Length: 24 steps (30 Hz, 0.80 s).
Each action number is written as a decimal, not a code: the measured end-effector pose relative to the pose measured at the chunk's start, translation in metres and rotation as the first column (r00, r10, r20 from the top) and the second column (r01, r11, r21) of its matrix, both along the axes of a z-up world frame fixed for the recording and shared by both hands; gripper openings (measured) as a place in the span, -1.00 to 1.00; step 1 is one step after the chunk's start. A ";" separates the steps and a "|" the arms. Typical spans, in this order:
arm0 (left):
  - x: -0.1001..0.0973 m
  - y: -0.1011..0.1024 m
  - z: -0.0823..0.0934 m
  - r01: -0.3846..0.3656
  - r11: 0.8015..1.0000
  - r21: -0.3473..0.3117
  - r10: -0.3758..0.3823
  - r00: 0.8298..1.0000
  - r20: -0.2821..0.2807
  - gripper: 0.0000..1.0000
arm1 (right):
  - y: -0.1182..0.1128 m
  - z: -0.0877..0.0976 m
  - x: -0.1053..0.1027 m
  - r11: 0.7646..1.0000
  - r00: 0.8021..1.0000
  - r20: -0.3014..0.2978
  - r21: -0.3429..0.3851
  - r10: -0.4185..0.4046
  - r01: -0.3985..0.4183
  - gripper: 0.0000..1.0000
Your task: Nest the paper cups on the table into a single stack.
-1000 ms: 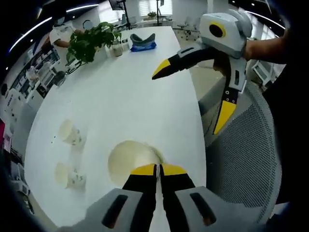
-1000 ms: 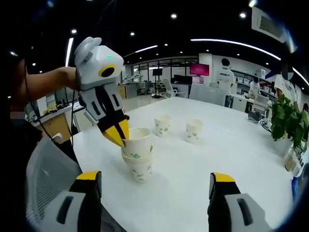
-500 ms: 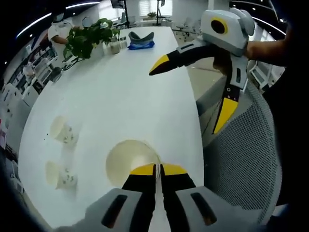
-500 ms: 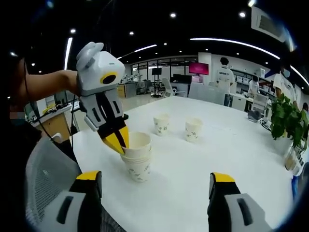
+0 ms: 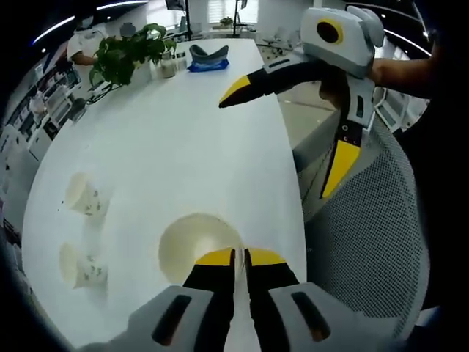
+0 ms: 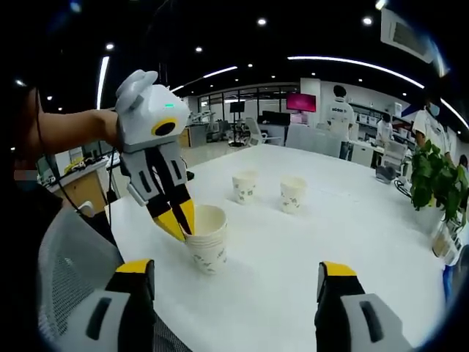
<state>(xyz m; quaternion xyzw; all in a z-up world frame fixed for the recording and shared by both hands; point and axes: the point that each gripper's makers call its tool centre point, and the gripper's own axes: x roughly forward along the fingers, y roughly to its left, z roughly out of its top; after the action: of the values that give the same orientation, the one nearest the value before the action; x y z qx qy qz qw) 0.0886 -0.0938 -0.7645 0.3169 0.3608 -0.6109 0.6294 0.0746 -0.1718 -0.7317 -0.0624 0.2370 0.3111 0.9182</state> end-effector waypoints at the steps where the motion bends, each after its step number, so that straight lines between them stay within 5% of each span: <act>1: 0.000 0.000 -0.001 0.001 1.000 0.000 -0.001 1.000 0.000 -0.92 | 0.000 0.000 0.000 1.000 1.000 -0.001 -0.001 0.000 0.000 0.86; 24: 0.022 0.007 0.038 -0.134 0.975 -0.178 0.135 0.991 -0.008 -0.53 | 0.005 0.008 0.005 1.000 1.000 0.018 -0.007 0.024 -0.024 0.88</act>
<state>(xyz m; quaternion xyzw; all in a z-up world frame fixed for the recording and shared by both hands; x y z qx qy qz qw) 0.1106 -0.0873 -0.7262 0.2352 0.3241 -0.5961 0.6959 0.0792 -0.1667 -0.7238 -0.0710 0.2289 0.3208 0.9163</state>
